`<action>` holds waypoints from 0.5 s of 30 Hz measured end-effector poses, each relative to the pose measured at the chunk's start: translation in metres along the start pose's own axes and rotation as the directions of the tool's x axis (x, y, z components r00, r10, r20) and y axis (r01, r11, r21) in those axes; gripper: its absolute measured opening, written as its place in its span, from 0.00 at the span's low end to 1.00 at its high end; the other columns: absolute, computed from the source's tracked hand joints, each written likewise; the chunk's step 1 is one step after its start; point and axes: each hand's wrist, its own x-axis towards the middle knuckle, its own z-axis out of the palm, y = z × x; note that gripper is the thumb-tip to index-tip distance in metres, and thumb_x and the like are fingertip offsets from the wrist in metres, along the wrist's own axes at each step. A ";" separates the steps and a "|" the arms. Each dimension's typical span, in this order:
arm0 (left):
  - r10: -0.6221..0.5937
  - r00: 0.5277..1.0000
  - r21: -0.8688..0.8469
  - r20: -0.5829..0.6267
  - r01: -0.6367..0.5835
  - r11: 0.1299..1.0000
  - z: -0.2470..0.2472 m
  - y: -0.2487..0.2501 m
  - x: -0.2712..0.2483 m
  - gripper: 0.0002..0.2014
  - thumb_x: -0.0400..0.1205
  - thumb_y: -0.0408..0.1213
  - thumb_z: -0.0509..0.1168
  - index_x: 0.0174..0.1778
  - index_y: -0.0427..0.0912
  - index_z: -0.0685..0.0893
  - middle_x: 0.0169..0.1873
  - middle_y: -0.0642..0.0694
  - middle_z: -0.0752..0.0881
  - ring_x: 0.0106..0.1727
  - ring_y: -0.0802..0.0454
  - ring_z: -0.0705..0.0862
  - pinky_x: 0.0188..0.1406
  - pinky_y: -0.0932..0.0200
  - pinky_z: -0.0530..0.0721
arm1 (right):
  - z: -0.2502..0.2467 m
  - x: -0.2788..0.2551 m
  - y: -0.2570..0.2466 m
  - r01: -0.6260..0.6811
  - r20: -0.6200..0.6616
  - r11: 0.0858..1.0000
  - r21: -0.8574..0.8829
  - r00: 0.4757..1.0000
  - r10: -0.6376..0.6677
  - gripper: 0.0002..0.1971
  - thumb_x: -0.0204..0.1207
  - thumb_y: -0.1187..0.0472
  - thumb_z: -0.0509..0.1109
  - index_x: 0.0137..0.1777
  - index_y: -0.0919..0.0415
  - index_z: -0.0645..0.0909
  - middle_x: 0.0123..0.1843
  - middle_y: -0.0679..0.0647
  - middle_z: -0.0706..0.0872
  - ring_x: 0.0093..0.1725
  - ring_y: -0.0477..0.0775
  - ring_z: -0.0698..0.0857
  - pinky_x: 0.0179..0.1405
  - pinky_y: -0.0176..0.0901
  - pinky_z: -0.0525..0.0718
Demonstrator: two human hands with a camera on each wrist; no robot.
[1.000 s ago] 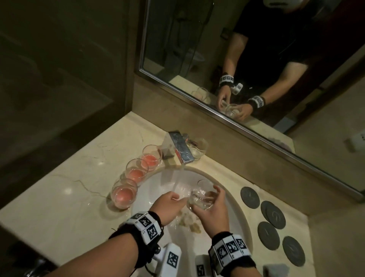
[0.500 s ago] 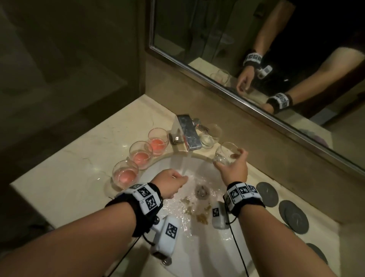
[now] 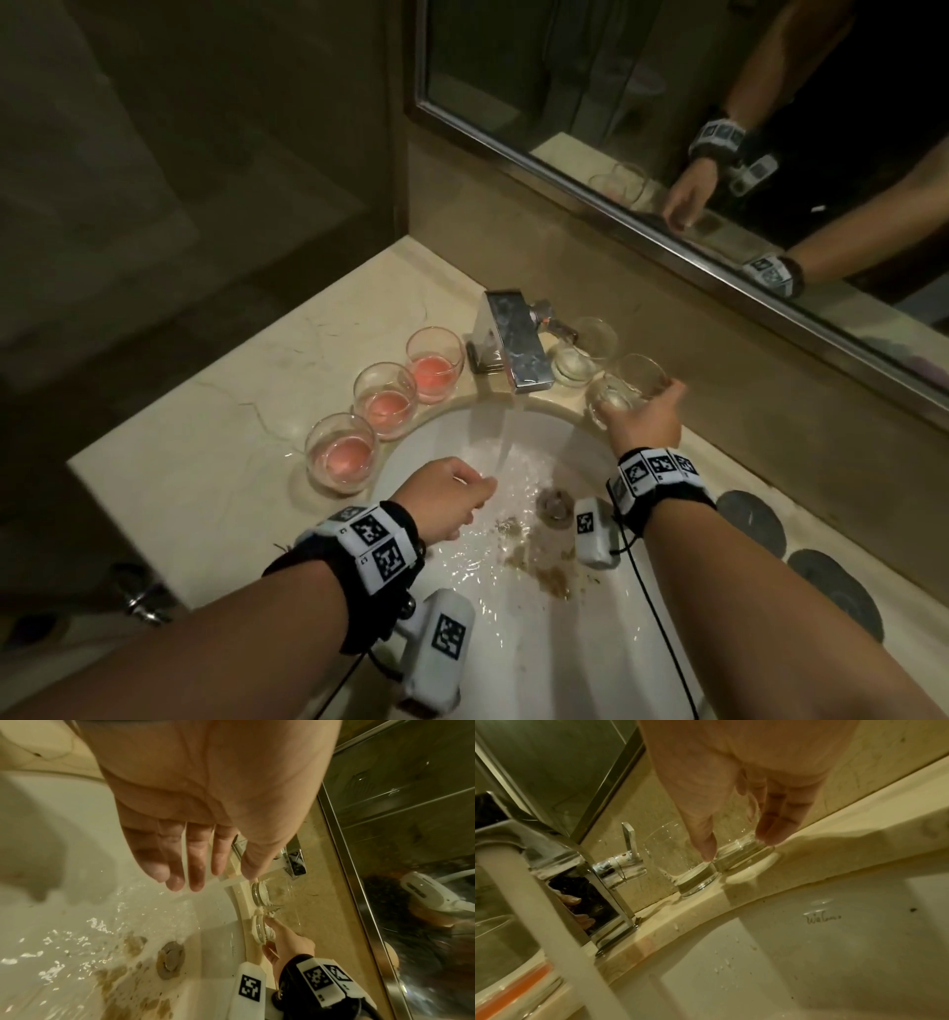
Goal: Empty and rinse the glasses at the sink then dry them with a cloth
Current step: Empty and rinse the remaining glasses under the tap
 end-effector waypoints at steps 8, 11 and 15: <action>-0.050 0.999 -0.084 -0.011 0.049 0.995 -0.005 -0.009 -0.002 0.11 0.84 0.41 0.67 0.54 0.37 0.81 0.43 0.43 0.84 0.39 0.50 0.79 0.30 0.62 0.75 | 0.010 0.012 0.001 0.000 -0.046 1.000 0.031 0.999 0.001 0.45 0.63 0.54 0.85 0.74 0.62 0.63 0.71 0.61 0.77 0.69 0.62 0.79 0.69 0.51 0.77; -0.058 0.998 -0.091 -0.012 0.057 0.994 -0.010 -0.013 -0.002 0.12 0.83 0.42 0.68 0.55 0.37 0.82 0.43 0.44 0.85 0.39 0.51 0.80 0.30 0.63 0.77 | 0.011 0.010 0.002 0.003 -0.063 1.000 0.027 0.998 -0.001 0.46 0.63 0.57 0.84 0.76 0.65 0.62 0.73 0.62 0.75 0.71 0.62 0.77 0.70 0.49 0.74; -0.137 0.990 -0.068 -0.023 0.135 0.988 -0.025 -0.028 -0.001 0.11 0.81 0.43 0.70 0.41 0.38 0.82 0.38 0.43 0.84 0.33 0.50 0.80 0.27 0.61 0.75 | 0.011 -0.003 0.006 -0.012 -0.115 0.998 0.056 0.993 0.019 0.48 0.63 0.59 0.85 0.79 0.66 0.60 0.76 0.63 0.70 0.74 0.62 0.73 0.74 0.49 0.72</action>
